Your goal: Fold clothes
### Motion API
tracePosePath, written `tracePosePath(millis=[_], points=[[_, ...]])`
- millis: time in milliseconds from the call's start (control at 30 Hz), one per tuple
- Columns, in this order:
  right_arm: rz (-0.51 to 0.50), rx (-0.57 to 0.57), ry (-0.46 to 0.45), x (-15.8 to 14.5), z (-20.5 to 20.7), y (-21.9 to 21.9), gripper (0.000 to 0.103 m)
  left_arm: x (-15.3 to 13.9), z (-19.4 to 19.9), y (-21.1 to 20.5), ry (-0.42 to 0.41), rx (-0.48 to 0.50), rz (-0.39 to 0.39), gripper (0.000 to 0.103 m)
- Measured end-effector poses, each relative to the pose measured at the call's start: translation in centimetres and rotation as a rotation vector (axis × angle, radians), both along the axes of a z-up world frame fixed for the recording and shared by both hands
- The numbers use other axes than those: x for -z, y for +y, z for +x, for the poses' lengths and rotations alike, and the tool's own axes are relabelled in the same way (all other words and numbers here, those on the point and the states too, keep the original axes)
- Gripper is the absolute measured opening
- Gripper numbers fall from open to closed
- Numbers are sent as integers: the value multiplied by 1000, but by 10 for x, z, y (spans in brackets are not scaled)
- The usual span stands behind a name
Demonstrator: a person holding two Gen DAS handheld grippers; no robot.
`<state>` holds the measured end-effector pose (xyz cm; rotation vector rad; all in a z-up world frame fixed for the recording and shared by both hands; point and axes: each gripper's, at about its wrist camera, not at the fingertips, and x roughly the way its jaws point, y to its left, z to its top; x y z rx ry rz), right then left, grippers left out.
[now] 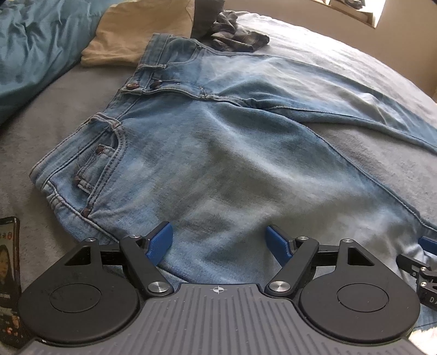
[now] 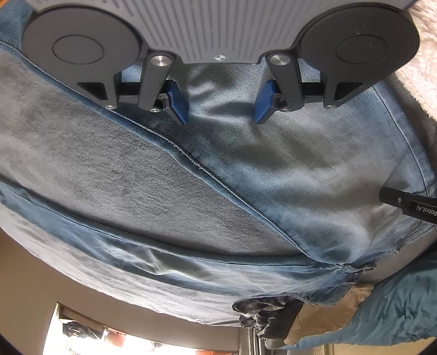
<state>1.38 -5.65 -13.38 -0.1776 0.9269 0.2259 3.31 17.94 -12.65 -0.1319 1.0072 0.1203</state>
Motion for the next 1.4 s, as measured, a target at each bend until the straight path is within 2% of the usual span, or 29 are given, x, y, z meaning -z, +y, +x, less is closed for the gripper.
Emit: tracePosePath(millis=[300, 733, 1400], points=[[20, 1, -16, 1, -3, -3, 57, -1, -3, -5, 9, 4, 39, 76], [26, 3, -20, 2, -3, -2, 58, 6, 7, -12, 6, 13, 49, 79], [20, 2, -16, 2, -3, -1, 58, 2, 8, -3, 1, -21, -17, 79]])
